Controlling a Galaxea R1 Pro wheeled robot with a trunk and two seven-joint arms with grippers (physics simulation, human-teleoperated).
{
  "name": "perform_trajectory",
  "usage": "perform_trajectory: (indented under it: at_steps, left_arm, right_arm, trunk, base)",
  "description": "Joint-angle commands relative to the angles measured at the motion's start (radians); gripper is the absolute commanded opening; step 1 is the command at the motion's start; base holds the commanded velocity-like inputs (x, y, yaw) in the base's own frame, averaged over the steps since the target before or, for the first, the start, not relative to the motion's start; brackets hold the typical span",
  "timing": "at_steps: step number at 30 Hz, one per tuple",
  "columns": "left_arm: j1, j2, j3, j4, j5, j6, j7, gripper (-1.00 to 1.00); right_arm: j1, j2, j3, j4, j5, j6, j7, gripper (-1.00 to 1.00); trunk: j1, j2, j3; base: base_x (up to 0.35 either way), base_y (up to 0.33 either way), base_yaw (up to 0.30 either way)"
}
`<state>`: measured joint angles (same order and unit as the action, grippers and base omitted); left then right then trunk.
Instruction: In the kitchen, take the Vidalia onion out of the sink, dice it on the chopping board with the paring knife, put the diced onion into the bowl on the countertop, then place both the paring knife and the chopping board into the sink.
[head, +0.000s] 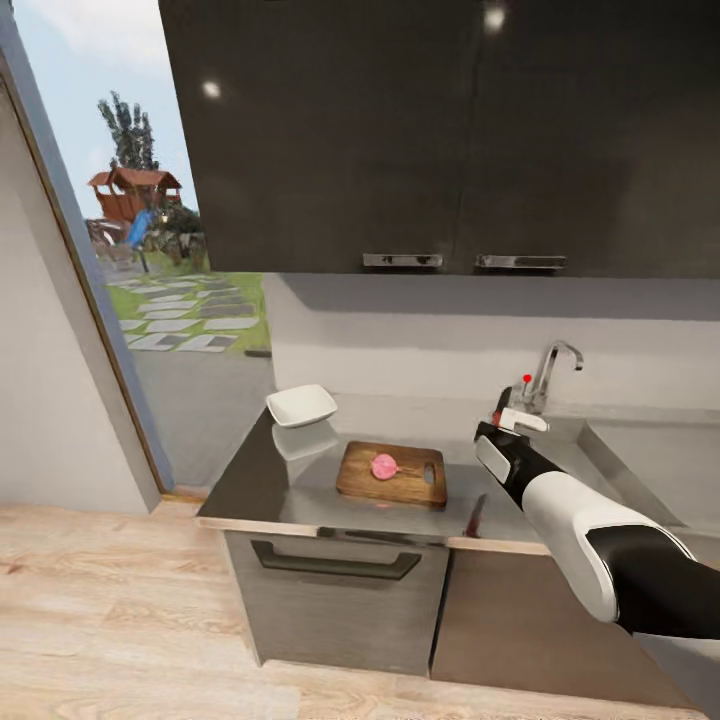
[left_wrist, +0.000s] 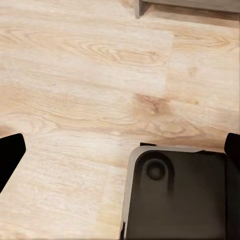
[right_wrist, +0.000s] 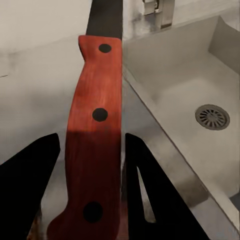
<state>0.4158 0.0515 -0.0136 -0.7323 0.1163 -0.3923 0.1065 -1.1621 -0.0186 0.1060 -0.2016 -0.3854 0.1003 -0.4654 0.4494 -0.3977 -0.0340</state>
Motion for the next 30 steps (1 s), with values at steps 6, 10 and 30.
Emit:
perform_trajectory:
  at_steps: [6,10,30]
  left_arm:
    - [0.0,0.001,-0.002,0.009,0.01,-0.001,0.001,1.0]
    - [0.0,0.0,-0.002,0.016,0.01,0.0,0.001,1.0]
    - [-0.002,-0.001,-0.002,0.033,0.011,0.001,0.001,1.0]
  right_arm:
    - [0.0,-0.003,0.012,-0.002,0.088,0.008,0.192,-1.0]
    - [0.005,-0.002,0.011,-0.002,0.238,0.005,0.299,-1.0]
    - [0.007,0.008,0.087,-0.51,0.405,0.131,0.287,-1.0]
  trunk:
    - [0.001,-0.002,-0.002]
    - [0.001,-0.002,-0.002]
    - [0.001,-0.002,-0.002]
  base:
    - [-0.04,0.173,0.001]
    - [-0.004,0.024,0.0]
    - [0.0,0.001,0.0]
